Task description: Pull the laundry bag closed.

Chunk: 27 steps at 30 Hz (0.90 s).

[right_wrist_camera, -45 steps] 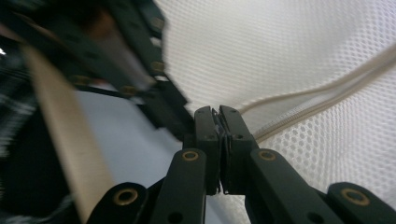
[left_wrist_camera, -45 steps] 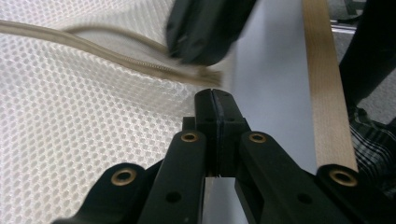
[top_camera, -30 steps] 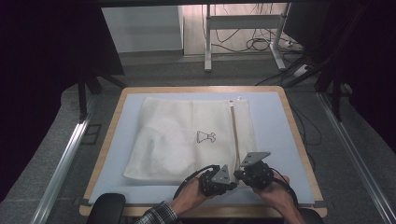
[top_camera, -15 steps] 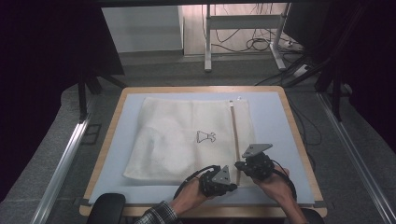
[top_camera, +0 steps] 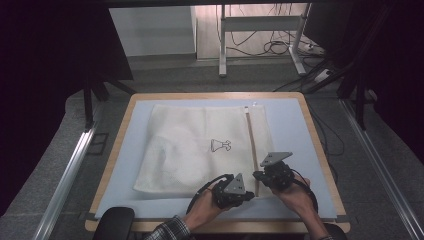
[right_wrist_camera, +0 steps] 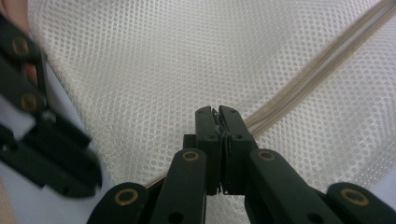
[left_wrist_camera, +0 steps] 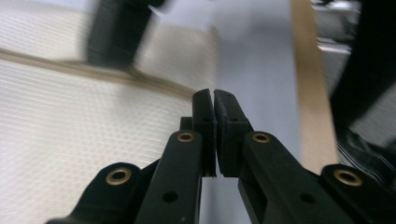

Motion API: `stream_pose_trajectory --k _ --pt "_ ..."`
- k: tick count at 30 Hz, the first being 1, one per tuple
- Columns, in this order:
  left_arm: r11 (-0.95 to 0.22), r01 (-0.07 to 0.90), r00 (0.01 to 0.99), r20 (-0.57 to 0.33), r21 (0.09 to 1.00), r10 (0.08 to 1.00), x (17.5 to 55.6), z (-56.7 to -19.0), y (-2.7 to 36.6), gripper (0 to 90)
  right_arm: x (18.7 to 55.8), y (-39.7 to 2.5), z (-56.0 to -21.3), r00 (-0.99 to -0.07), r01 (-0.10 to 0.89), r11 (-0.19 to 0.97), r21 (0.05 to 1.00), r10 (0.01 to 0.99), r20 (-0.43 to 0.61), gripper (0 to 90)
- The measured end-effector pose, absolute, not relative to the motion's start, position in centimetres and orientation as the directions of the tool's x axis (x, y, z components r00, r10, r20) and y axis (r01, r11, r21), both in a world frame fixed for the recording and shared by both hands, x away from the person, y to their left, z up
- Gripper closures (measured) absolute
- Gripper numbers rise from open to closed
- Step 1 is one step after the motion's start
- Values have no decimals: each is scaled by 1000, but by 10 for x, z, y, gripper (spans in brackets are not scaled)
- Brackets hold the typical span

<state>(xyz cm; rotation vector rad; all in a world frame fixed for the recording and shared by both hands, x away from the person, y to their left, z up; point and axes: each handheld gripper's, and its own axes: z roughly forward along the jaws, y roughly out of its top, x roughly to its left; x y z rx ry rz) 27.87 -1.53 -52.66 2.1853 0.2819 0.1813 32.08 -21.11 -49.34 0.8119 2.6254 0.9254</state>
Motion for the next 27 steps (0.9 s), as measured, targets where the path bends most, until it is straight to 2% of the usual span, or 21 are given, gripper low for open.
stream_pose_trajectory --k 5,10,14,27 --pt "-574 203 948 -13 793 317 293 -532 -16 860 323 -214 -494 -811 446 624 642 586 -5 873" --pt "-625 177 952 29 760 305 289 -538 -25 867 321 -212 -492 -816 445 626 640 578 2 874" --pt "-621 212 952 -16 755 306 292 -538 -24 898 323 -214 -495 -825 431 645 632 565 -15 874" --pt "-632 201 955 -6 748 297 293 -538 -23 900 340 -213 -495 -834 396 663 635 550 -54 874"
